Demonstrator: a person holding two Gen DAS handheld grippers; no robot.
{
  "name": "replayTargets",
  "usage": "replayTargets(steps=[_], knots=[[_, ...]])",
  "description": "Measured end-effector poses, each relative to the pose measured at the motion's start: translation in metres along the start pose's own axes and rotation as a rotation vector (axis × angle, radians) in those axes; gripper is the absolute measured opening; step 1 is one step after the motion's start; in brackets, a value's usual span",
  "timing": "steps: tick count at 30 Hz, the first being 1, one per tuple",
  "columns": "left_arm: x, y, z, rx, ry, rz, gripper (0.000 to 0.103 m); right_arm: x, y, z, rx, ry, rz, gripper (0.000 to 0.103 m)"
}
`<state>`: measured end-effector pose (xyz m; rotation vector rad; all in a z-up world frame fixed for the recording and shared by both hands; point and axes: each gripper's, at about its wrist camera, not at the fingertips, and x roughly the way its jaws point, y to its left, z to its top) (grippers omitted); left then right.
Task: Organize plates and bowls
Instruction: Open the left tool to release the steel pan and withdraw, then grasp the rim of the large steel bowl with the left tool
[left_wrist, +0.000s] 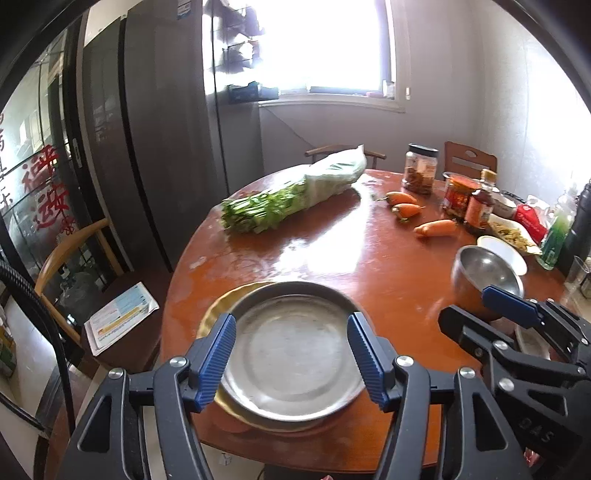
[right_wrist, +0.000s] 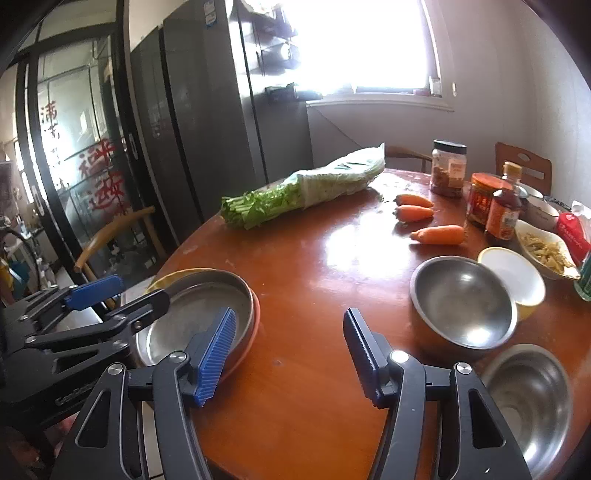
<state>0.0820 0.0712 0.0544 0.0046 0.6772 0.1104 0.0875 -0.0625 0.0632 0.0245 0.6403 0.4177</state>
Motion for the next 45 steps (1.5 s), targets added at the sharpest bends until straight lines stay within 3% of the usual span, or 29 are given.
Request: replayTargets(steps=[14, 25, 37, 45], knots=[[-0.022, -0.074, 0.008, 0.066, -0.029, -0.082, 0.064, -0.069, -0.064, -0.01, 0.031, -0.06, -0.099, 0.069], [-0.019, -0.129, 0.008, 0.12, -0.011, -0.155, 0.065, -0.095, -0.108, -0.023, 0.05, -0.046, -0.189, 0.069], [0.007, -0.191, -0.01, 0.179, 0.081, -0.255, 0.065, -0.099, -0.179, -0.053, 0.128, 0.028, -0.291, 0.069], [0.021, -0.216, -0.017, 0.201, 0.118, -0.254, 0.065, -0.079, -0.212, -0.069, 0.168, 0.106, -0.287, 0.069]])
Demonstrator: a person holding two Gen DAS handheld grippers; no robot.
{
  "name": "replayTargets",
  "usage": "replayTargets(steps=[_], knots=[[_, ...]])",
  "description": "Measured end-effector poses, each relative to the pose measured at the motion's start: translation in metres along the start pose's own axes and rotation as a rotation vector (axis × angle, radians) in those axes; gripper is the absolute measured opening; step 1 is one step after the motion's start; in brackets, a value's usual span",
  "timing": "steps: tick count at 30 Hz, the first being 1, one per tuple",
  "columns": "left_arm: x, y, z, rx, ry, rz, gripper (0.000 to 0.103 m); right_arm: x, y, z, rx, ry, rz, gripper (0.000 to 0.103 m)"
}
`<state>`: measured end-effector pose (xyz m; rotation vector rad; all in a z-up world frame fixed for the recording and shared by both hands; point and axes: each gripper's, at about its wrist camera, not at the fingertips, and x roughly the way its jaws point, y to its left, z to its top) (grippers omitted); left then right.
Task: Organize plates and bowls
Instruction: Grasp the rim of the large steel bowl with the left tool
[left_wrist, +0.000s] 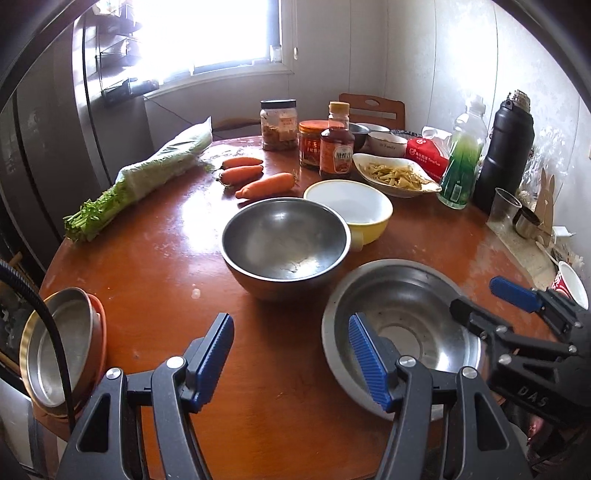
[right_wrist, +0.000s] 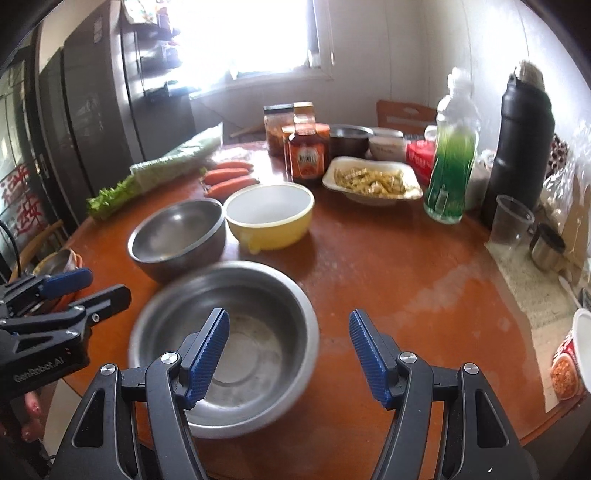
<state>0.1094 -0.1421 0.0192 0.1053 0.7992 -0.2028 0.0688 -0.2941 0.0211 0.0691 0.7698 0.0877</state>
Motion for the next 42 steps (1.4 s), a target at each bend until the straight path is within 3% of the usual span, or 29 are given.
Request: replayTargets(steps=[10, 14, 20, 27, 42], knots=[[0.023, -0.02, 0.0, 0.022, 0.05, -0.002, 0.065, 0.025, -0.016, -0.006, -0.008, 0.043, 0.012, 0.069], [0.032, -0.027, -0.003, 0.034, 0.07, -0.013, 0.065, 0.031, -0.017, -0.009, -0.016, 0.059, 0.046, 0.05], [0.04, -0.035, -0.009, 0.057, 0.088, -0.026, 0.061, 0.033, -0.01, -0.012, -0.046, 0.062, 0.069, 0.034], [0.045, -0.035, -0.014, 0.069, 0.114, -0.042, 0.048, 0.033, -0.002, -0.013, -0.062, 0.063, 0.068, 0.032], [0.033, 0.004, -0.028, 0.021, 0.107, 0.021, 0.047, 0.033, 0.045, -0.018, -0.107, 0.069, 0.106, 0.033]])
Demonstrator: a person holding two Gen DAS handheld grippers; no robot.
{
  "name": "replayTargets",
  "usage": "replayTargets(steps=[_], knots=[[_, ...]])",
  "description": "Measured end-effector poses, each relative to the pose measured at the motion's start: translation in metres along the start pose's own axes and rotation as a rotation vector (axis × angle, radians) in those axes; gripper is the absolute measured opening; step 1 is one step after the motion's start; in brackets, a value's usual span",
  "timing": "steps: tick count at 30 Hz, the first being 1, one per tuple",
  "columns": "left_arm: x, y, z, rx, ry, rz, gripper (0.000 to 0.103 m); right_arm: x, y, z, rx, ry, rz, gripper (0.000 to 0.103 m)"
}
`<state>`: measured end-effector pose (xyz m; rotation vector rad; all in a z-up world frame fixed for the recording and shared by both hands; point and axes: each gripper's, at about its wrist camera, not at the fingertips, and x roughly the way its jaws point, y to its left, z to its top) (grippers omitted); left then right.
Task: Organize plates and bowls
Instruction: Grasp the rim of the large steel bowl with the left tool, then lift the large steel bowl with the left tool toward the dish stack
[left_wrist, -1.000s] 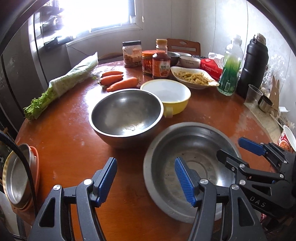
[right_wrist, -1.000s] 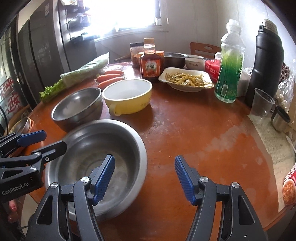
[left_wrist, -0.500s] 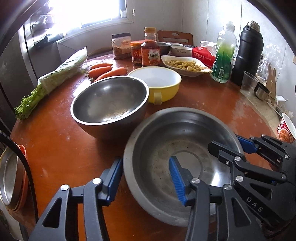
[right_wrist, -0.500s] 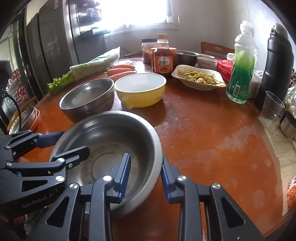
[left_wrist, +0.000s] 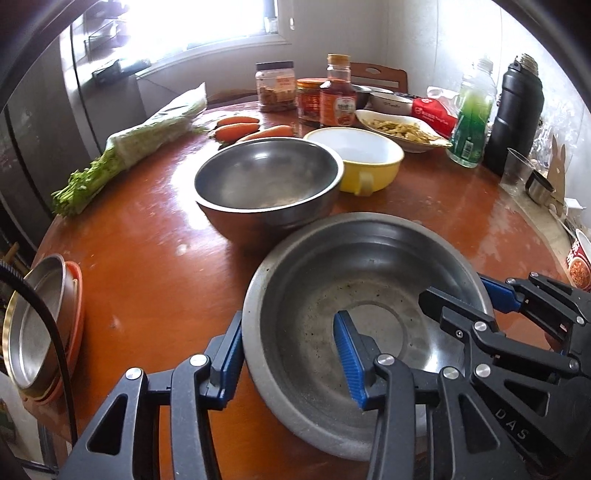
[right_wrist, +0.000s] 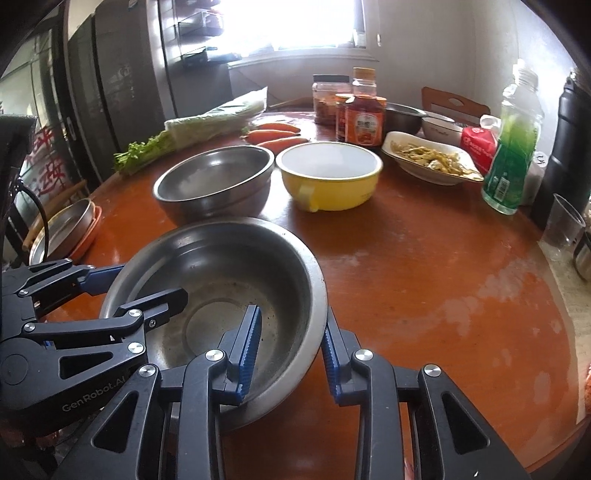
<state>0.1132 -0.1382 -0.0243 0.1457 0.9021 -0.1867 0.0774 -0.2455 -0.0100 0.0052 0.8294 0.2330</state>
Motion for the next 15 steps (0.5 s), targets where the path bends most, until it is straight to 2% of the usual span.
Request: replayTargets(steps=[10, 15], knots=[[-0.003, 0.01, -0.002, -0.034, -0.009, 0.002, 0.047, 0.002, 0.005, 0.001, 0.003, -0.008, 0.014, 0.033], [-0.011, 0.009, -0.001, -0.028, -0.047, 0.008, 0.047, 0.0, 0.0, 0.003, 0.019, -0.013, 0.021, 0.034]])
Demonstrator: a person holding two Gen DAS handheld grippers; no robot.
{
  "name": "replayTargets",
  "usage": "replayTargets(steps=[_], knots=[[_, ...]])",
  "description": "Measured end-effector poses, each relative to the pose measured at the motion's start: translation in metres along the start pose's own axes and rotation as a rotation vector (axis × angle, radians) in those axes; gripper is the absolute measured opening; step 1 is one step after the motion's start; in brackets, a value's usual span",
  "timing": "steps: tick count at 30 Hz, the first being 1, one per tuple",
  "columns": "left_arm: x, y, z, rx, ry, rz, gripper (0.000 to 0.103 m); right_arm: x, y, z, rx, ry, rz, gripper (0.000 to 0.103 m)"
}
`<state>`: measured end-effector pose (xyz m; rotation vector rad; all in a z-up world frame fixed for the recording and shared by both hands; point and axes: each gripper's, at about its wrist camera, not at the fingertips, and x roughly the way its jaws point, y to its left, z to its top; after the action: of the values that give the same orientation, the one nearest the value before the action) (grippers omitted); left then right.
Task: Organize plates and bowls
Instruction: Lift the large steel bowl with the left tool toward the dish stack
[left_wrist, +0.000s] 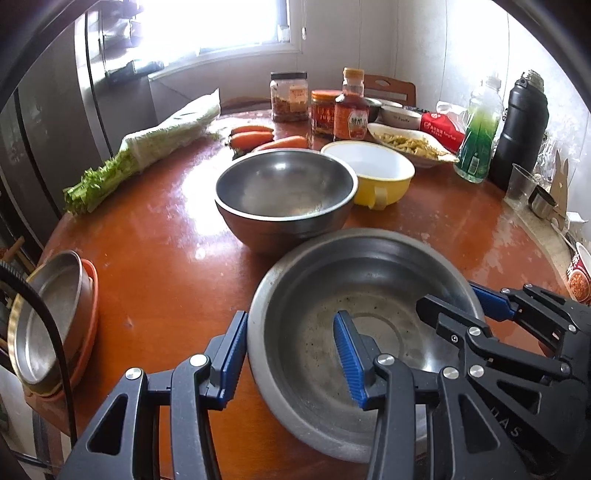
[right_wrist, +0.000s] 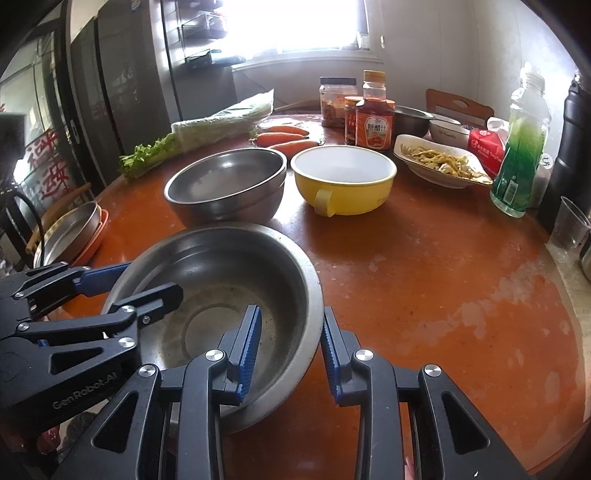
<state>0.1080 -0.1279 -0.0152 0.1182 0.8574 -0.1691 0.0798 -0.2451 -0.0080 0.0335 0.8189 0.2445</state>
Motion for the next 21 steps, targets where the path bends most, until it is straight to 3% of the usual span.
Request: replayTargets(steps=[4, 11, 21], knots=[[-0.004, 0.005, 0.002, -0.014, -0.004, -0.01, 0.047, -0.007, -0.008, 0.004, 0.028, -0.015, 0.003, 0.041], [-0.022, 0.025, 0.016, -0.062, -0.042, 0.002, 0.051, -0.023, -0.015, 0.023, 0.041, -0.047, 0.005, 0.043], [-0.025, 0.05, 0.053, -0.104, -0.074, 0.018, 0.054, -0.017, 0.014, 0.075, -0.031, -0.053, 0.024, 0.044]])
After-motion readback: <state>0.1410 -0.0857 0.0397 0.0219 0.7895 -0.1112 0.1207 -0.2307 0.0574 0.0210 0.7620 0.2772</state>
